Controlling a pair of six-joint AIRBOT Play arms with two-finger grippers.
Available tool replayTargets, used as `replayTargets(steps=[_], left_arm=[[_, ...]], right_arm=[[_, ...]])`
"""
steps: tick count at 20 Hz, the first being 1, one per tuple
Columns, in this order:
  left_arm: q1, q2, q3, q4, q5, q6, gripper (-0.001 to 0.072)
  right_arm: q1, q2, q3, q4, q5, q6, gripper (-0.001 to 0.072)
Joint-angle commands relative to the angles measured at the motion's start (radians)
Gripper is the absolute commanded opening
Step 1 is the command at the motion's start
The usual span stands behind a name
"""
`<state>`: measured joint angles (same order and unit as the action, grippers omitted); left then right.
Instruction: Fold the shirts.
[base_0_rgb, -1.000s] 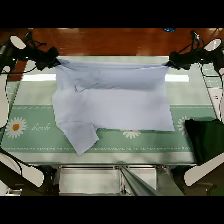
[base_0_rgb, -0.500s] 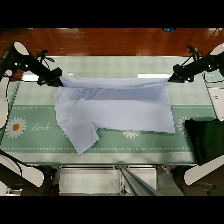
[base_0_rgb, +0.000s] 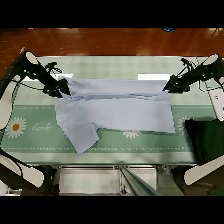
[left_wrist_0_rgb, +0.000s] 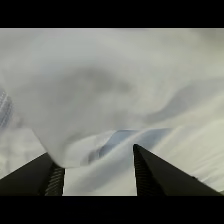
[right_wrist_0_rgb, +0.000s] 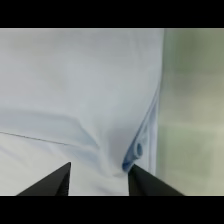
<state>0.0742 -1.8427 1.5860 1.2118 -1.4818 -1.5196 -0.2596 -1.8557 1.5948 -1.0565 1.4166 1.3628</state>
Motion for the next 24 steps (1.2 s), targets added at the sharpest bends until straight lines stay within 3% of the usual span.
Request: replayTargets(steps=[1, 5, 9, 13, 16, 20, 24], left_arm=[[0.045, 0.038, 0.010, 0.030, -0.077, 0.005, 0.0508], [0.164, 0.220, -0.047, 0.031, -0.043, -0.010, 0.0509], [0.312, 0.524, -0.541, 0.006, 0.142, 0.022, 0.0508], [0.546, 0.752, -1.016, -0.324, 0.249, 0.215, 0.0508], [0.658, 0.787, -1.160, -0.435, 0.247, 0.263, 0.0508], [0.575, 0.787, -1.257, -0.465, 0.320, 0.278, 0.0508], [0.368, 0.750, -1.297, -0.586, 0.449, 0.278, 0.0508]], right_arm=[[-0.053, 0.063, -0.006, -0.003, 0.006, 0.018, 0.0416], [-0.187, 0.251, -0.095, -0.060, -0.013, 0.039, 0.0416], [-0.282, 0.510, -0.548, 0.013, -0.211, -0.006, 0.0416], [-0.293, 0.696, -0.882, 0.205, -0.294, -0.125, 0.0416], [-0.293, 0.792, -0.952, 0.250, -0.288, -0.150, 0.0416], [-0.293, 0.848, -0.952, 0.263, -0.253, -0.147, 0.0416], [-0.293, 0.851, -0.952, 0.276, -0.242, -0.124, 0.0416]])
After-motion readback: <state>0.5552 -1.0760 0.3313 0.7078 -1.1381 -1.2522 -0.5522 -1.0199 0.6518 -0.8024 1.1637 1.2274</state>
